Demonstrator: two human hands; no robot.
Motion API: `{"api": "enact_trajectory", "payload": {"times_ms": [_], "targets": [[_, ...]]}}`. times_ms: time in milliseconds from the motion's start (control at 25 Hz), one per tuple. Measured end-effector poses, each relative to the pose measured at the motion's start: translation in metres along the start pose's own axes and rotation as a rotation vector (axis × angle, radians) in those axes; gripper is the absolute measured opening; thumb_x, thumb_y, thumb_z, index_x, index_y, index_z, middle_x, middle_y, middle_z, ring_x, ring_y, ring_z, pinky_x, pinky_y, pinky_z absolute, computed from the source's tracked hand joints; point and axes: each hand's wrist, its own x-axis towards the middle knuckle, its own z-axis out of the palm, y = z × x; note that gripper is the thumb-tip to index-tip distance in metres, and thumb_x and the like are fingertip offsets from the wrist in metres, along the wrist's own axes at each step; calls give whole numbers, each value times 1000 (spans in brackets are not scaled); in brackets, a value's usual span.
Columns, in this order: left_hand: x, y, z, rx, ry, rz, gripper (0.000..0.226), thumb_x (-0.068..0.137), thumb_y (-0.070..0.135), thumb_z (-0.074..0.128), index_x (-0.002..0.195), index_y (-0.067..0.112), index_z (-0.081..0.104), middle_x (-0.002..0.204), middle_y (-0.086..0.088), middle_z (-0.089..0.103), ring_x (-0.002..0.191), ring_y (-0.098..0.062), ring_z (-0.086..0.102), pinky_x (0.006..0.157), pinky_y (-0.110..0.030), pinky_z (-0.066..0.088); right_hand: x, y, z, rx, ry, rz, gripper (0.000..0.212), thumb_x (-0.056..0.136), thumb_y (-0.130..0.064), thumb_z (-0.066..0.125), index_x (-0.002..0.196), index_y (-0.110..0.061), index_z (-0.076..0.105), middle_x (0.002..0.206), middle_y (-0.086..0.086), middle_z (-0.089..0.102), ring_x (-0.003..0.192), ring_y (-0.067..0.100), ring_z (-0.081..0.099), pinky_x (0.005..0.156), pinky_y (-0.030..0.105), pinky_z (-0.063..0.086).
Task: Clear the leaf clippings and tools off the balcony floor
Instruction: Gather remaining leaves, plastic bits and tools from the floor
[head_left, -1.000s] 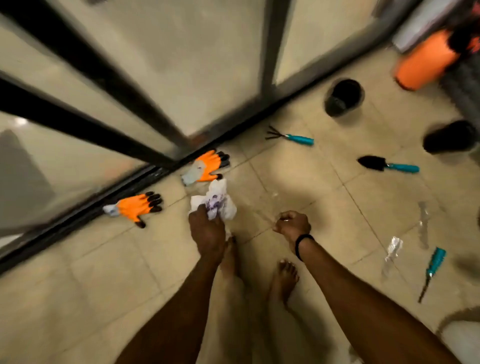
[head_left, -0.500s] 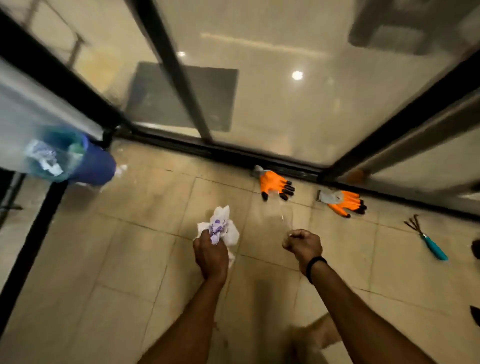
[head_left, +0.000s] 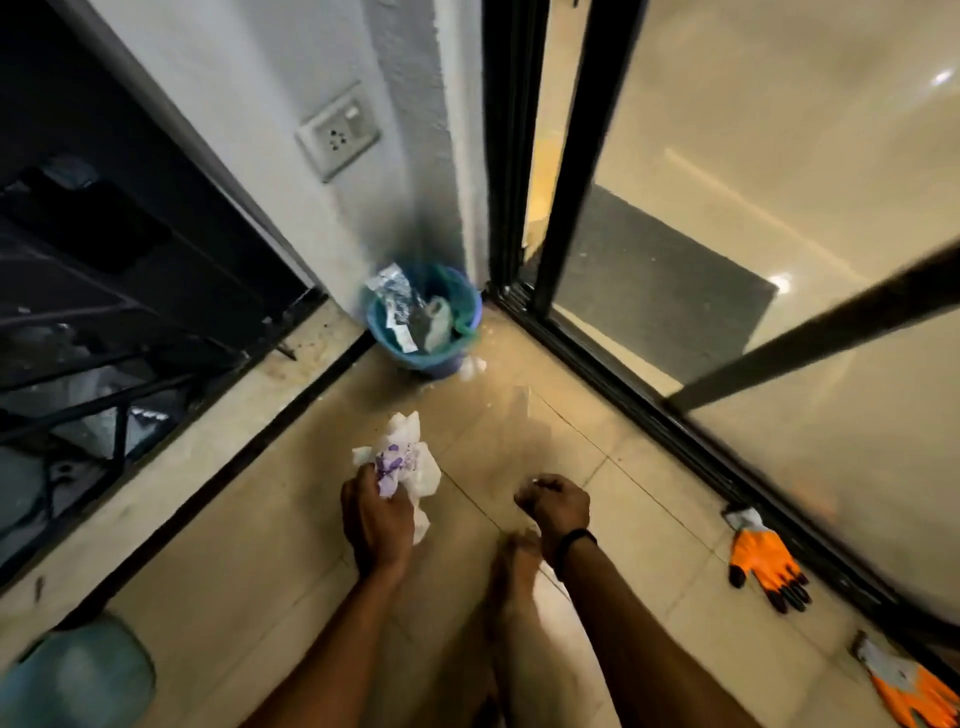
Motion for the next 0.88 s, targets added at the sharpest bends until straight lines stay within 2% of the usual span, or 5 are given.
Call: {"api": "enact_trajectory", "payload": {"times_ms": [240,440,600,720,880], "targets": [[129,29,28,-125,112,32,49,86,10,73,128,3,51,121,-18,64,104,-34,64,81,-28,44,80,-88,169,-54,44,-130,13,81,1,66,88,-9,70,82,10,71,66,20,68,76,36,60],[214,50,72,-165,145,32,49,84,12,74,127,4,53,122,-18,60,108,-30,60,82,-32,49,156,-129,273,-369,110,-354,13,72,-21,63,83,-23,70,86,6,75,86,29,70,83,42,56],[276,46,124,-125,203,310,43,87,13,68,128,5,59,126,-22,47,105,-23,52,87,-21,44,225,-132,328,-552,72,-355,24,85,-16,64,107,-12,70,108,12,71,101,28,64,87,30,48],[327,37,189,88,19,448,39,93,17,62,130,9,61,125,-21,52,113,-29,53,98,-33,44,275,-127,341,-624,-60,-265,49,81,-33,68,124,-10,62,127,17,62,108,25,59,93,35,44],[381,26,249,567,-652,354,50,94,25,59,141,11,48,144,-20,49,134,-36,44,110,-40,31,273,-138,342,-596,-126,-426,60,86,-56,42,125,-13,58,129,17,60,120,35,55,105,49,43]]}}
